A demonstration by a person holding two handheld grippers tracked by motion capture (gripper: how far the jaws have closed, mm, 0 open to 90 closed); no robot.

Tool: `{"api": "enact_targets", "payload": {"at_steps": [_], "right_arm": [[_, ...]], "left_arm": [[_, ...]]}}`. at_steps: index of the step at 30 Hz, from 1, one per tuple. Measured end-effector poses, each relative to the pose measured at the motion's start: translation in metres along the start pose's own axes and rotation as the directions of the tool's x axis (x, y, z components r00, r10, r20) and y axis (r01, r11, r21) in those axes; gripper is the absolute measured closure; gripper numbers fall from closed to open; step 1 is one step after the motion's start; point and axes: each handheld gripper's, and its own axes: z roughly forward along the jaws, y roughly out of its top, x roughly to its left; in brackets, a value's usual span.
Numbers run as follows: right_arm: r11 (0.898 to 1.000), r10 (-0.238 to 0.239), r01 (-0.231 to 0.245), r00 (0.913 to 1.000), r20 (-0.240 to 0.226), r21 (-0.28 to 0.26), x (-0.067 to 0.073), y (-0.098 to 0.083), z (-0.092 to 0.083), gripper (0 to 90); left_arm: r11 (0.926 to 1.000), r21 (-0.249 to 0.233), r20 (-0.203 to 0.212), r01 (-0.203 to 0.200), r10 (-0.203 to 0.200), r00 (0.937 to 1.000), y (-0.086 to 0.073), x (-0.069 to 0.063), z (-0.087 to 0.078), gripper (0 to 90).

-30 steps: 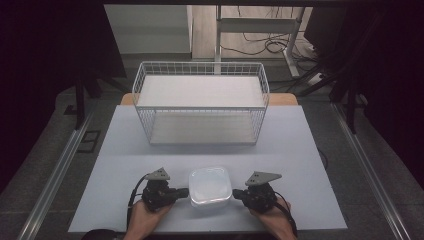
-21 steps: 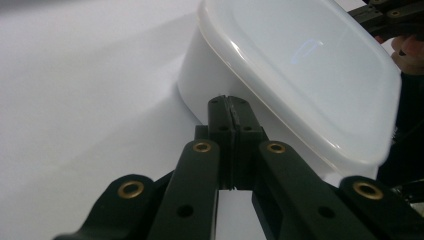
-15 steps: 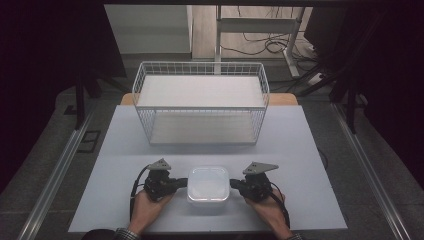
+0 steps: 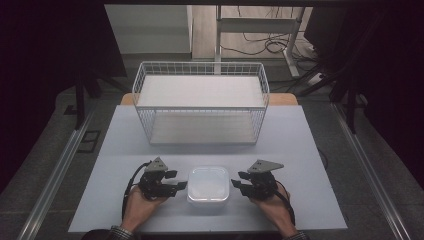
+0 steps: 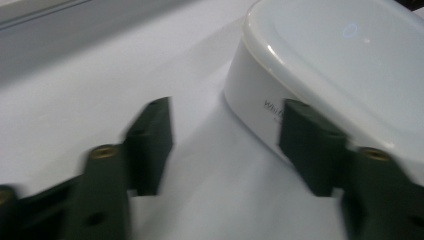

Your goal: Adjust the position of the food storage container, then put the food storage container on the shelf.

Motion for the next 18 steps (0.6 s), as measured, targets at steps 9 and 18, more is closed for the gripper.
{"api": "enact_targets", "payload": {"at_steps": [9,18], "right_arm": [[1.000,0.008,-0.008,0.9999,0.011,0.003,-0.0098,-0.0118,0.0014,8.9],[1.000,0.012,-0.012,0.9996,0.023,-0.020,-0.0113,-0.0124,-0.0003,3.9]], "left_arm": [[0.9987,0.030,-0.048,-0.042,0.043,0.9979,-0.0055,0.0047,-0.0025,9.7],[0.9991,0.010,-0.053,-0.040,0.041,0.9978,-0.0090,0.0066,-0.0053,5.4]]}}
